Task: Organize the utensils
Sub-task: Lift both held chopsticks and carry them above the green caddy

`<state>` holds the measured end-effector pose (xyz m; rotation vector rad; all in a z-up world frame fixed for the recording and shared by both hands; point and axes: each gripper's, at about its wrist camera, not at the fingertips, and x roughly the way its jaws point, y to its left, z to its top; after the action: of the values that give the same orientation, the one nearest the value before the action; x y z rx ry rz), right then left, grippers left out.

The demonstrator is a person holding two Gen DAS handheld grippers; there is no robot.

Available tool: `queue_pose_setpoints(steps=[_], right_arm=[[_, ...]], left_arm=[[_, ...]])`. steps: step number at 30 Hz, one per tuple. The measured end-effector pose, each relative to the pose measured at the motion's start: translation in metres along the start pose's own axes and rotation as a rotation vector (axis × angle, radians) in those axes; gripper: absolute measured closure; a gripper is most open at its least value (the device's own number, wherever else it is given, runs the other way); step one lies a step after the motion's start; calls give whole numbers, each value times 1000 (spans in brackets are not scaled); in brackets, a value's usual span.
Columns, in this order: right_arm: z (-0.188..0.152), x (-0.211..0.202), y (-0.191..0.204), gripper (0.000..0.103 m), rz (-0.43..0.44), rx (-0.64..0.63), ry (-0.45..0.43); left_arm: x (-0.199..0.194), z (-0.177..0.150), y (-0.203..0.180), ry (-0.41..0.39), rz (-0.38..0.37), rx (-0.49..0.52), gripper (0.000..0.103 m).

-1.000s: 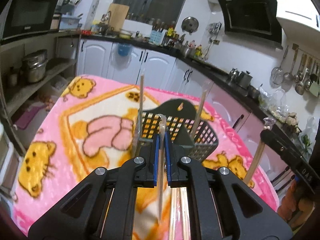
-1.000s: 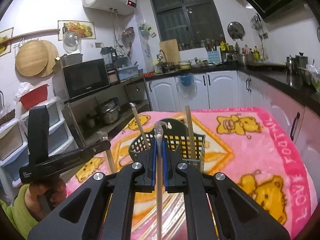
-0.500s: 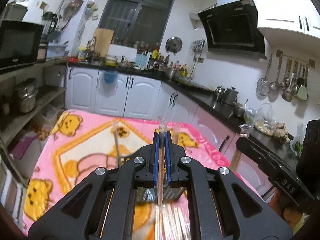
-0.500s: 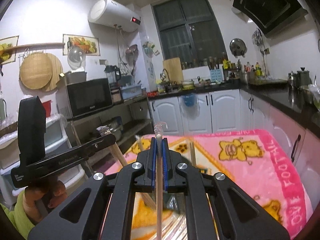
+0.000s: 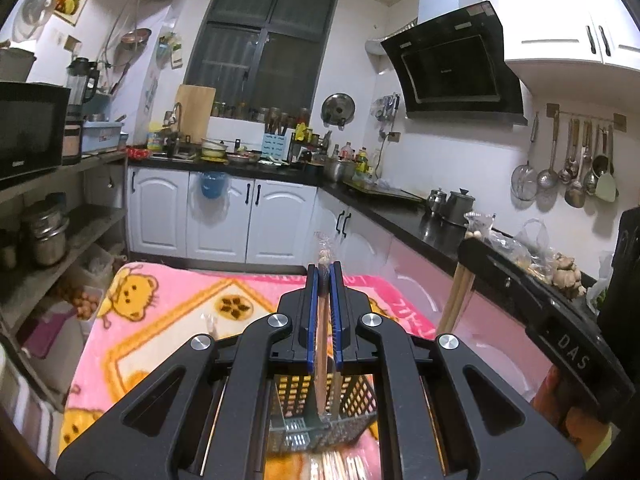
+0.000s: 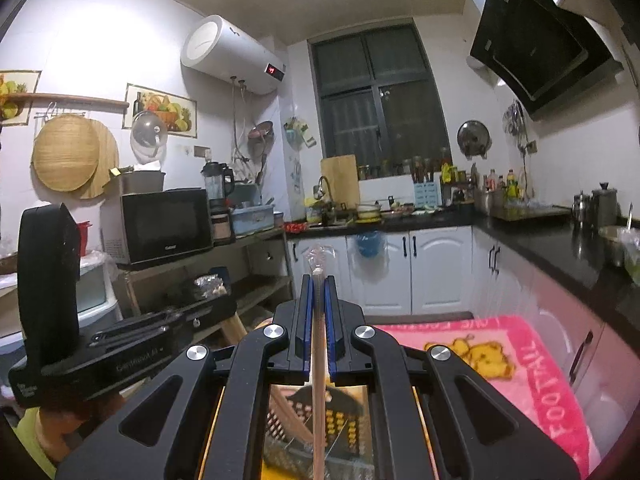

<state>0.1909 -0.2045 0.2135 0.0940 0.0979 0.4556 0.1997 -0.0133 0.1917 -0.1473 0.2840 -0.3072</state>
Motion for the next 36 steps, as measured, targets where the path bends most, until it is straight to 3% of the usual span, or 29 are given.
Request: queue_pose_setpoints(steps=[8,16,26,36], right_arm=[[3,29,-11,97,-31,-6,-5],[-15,55,-25,97,-45,21,20],[-47,62,-28,97,-88,15,-6],[-69,68,-30,97,-102,36,27]], left_arm=[[20,-2,3,2,10,-5,100],[38,-12,5,13,36,-6,100],[59,-39,9,68,40,-9,100],[71,-59,12,112,57,0,100]])
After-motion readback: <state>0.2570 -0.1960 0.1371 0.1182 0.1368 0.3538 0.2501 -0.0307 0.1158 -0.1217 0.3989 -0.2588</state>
